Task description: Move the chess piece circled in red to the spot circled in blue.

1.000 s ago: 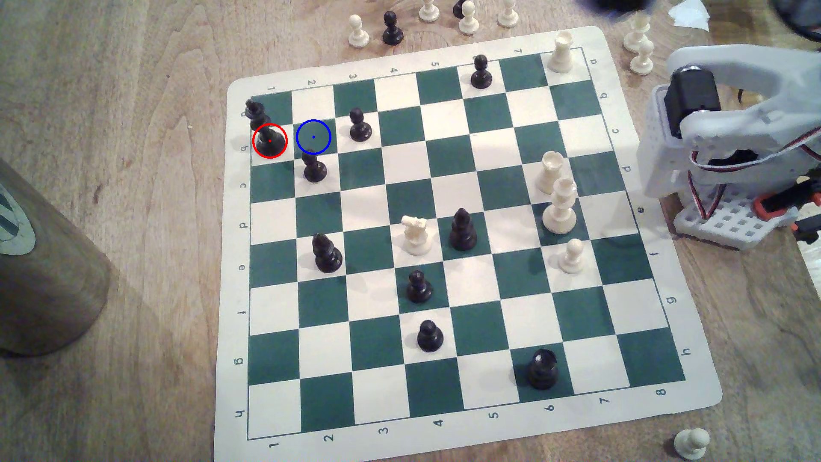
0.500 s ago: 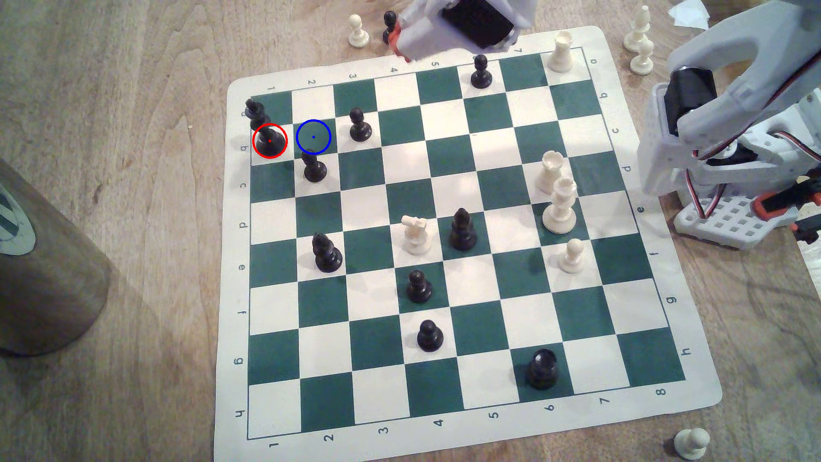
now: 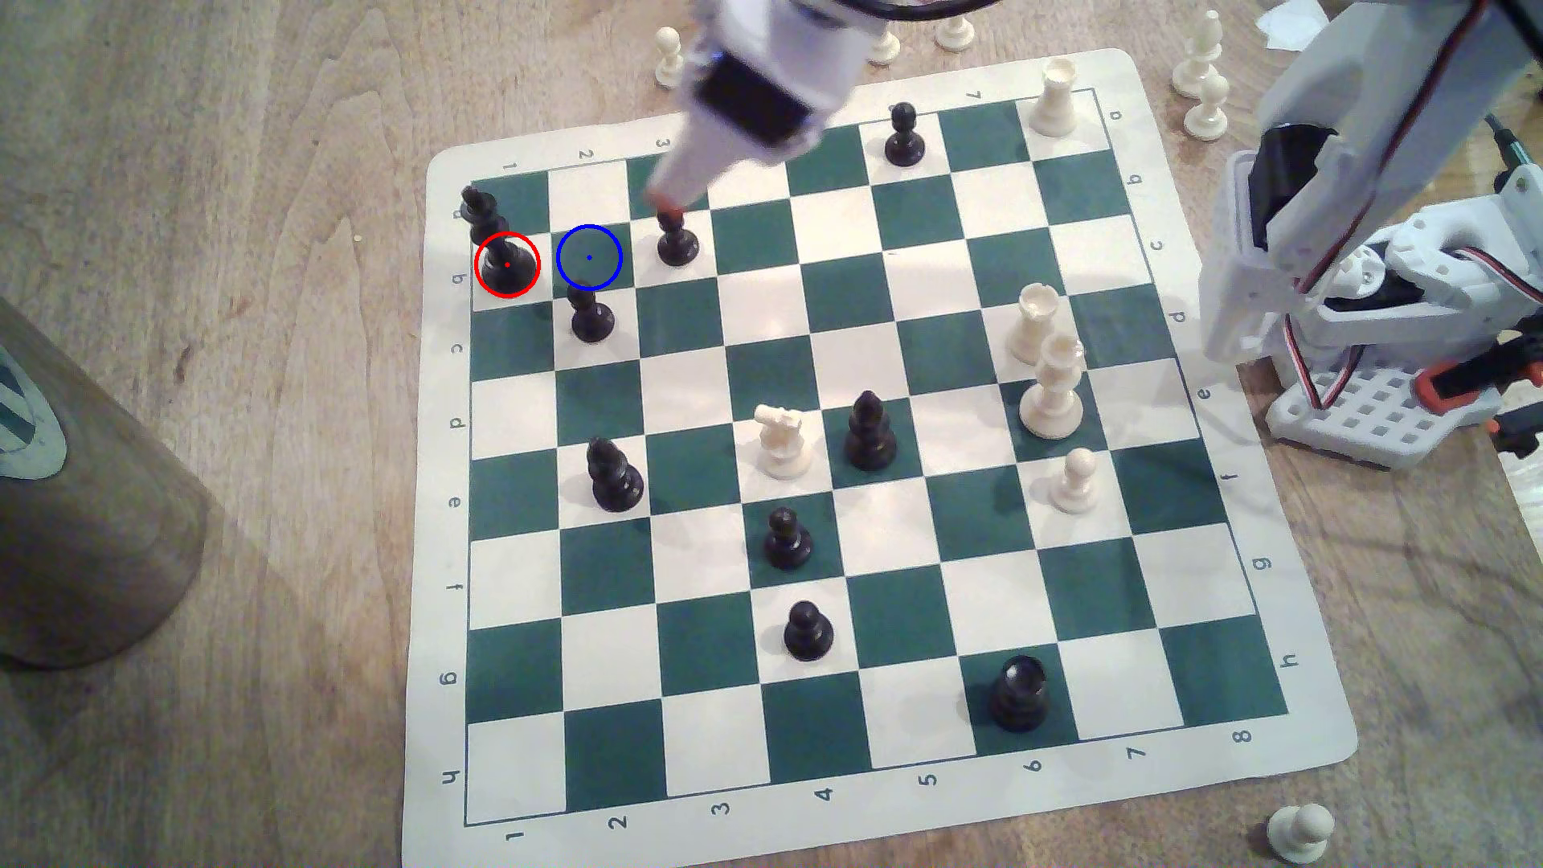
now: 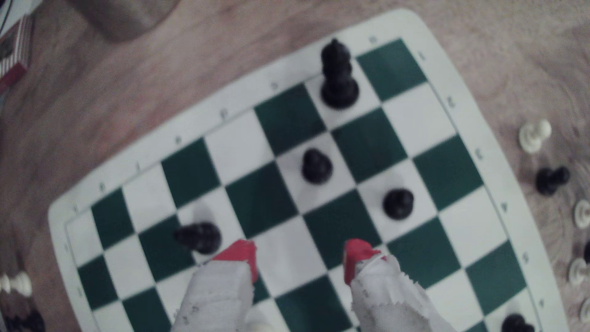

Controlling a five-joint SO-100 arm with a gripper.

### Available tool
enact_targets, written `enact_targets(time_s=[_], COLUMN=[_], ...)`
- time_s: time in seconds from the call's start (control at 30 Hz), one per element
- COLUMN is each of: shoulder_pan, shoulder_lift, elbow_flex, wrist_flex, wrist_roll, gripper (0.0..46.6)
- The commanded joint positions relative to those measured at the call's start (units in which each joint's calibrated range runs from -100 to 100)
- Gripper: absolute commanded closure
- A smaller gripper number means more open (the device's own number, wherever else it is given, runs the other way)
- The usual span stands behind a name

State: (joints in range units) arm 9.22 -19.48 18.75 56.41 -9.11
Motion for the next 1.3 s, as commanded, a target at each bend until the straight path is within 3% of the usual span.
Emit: enact_targets(time_s=[0.0,0.27,0.8,1.27], shoulder_pan=[0.6,1.38,2.4,3.02], shoulder_lift=[4.88,17.53,35.19,42.83], elbow_flex=[-11.05,-20.93,-40.15,-41.33], wrist_flex=[-3.59,-2.93,-4.57,-8.34], wrist_roll=[-1.07,0.73,0.93,0.98], gripper=[28.9,30.6,30.1,29.5])
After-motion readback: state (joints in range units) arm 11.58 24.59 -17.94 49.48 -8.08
